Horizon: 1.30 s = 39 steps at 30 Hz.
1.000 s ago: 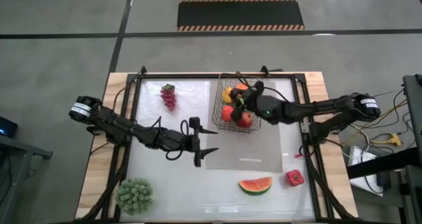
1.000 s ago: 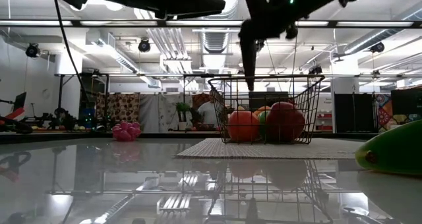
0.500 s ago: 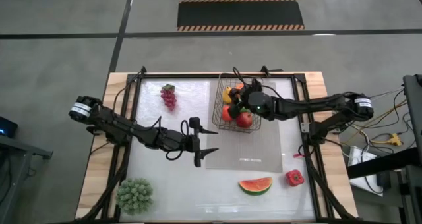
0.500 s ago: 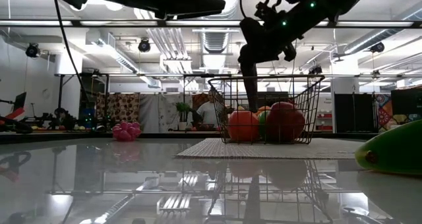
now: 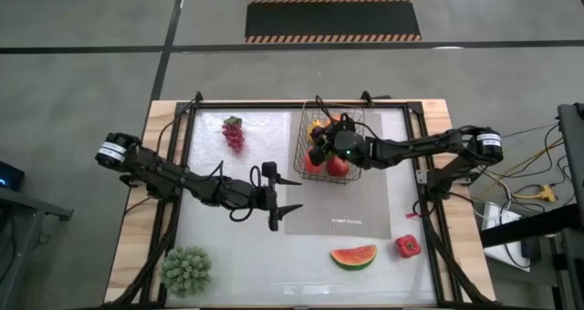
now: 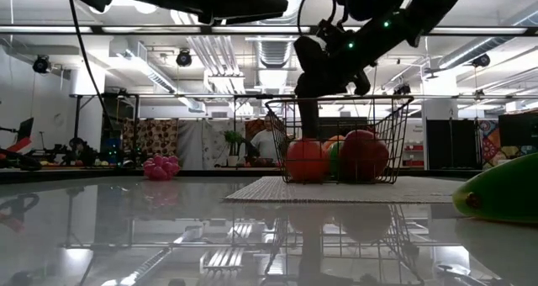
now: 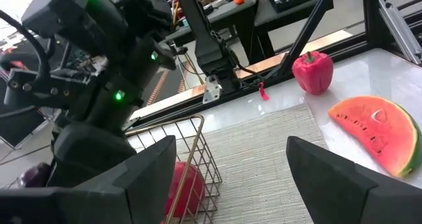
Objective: Build produce basket
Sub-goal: Put the eggplant into the wire basket, then put the grapes into the wire basket
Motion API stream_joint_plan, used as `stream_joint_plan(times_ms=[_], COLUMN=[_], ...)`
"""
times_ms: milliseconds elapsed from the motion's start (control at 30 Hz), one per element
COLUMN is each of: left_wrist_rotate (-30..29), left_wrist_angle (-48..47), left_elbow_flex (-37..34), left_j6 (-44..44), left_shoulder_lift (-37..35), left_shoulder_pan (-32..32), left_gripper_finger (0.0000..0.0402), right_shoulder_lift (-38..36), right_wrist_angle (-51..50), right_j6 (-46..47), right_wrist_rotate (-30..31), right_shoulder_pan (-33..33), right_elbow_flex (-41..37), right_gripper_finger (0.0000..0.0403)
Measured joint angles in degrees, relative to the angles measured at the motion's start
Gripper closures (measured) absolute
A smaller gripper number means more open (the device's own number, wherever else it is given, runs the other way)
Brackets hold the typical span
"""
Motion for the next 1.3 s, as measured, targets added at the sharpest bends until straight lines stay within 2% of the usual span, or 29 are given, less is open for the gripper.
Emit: stream_joint_plan(times_ms=[167,600,733,1067,1167,1300], left_wrist_rotate=[0.00,0.00,0.01,-0.02,-2.27,-6.75], left_wrist_angle=[-0.07,-0.33,-0.35,-0.39,-0.58,-1.11], left_elbow_flex=[0.00,0.00,0.02,0.02,0.02,0.02], left_j6=[0.00,0.00,0.00,0.00,-0.03,-1.41], left_shoulder_lift=[0.00,0.00,0.00,0.00,0.00,-0.07], left_shoulder_pan=[0.00,0.00,0.00,0.00,0.00,-0.09], left_gripper_finger=[0.0132,0.0132,0.0132,0.0132,0.0132,0.0132], right_shoulder_lift=[1.66,0.77,-0.24,-2.84,-4.29,-7.55], right_wrist_angle=[0.95,-1.05,-8.88,-38.76,-42.65,-42.80], right_j6=[0.17,-0.84,-1.95,-2.02,-1.98,-1.97], right_wrist_rotate=[0.33,0.57,0.59,0.76,0.73,0.69], right_shoulder_pan=[0.00,0.00,0.00,2.00,4.93,10.99], right_elbow_flex=[0.00,1.64,6.09,19.24,19.69,16.82], right_gripper_finger=[0.0264,0.0166,0.0154,0.0161,0.0168,0.0174])
